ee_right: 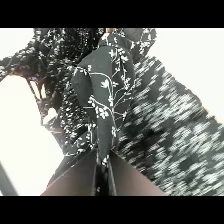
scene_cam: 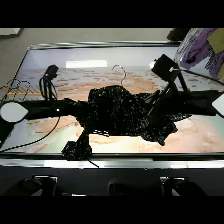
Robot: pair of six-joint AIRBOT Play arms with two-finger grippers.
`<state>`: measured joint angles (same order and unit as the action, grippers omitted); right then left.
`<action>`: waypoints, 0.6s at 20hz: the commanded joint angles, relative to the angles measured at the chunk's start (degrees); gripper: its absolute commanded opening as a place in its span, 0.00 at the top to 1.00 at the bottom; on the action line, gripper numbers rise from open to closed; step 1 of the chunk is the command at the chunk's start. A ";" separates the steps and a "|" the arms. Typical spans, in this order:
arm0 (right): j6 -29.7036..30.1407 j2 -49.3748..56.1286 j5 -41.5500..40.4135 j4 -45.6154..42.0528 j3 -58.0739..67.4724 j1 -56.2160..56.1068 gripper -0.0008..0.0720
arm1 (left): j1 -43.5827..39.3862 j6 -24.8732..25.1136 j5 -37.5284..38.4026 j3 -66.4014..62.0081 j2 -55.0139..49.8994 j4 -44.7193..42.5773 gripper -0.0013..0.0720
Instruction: Fold the clothes and pants, and hang the long-sleeved shirts on hangers.
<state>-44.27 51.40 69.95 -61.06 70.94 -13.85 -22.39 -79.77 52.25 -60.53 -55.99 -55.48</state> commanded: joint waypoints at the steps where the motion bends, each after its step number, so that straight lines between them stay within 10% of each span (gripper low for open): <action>1: 9.44 -0.28 -3.45 5.20 0.07 0.90 0.95 | 3.56 16.37 1.55 -0.94 2.08 -0.15 0.01; 4: 21.94 0.52 1.64 14.49 0.04 2.99 0.95 | 3.80 17.40 0.39 -0.70 2.12 -5.29 0.01; 12: 25.09 1.88 6.80 15.02 -0.02 3.52 0.95 | 9.62 48.78 -0.55 3.10 2.03 3.45 0.01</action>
<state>-20.99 53.10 75.75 -46.54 70.94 -10.46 -15.05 -42.94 50.68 -58.54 -53.93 -58.28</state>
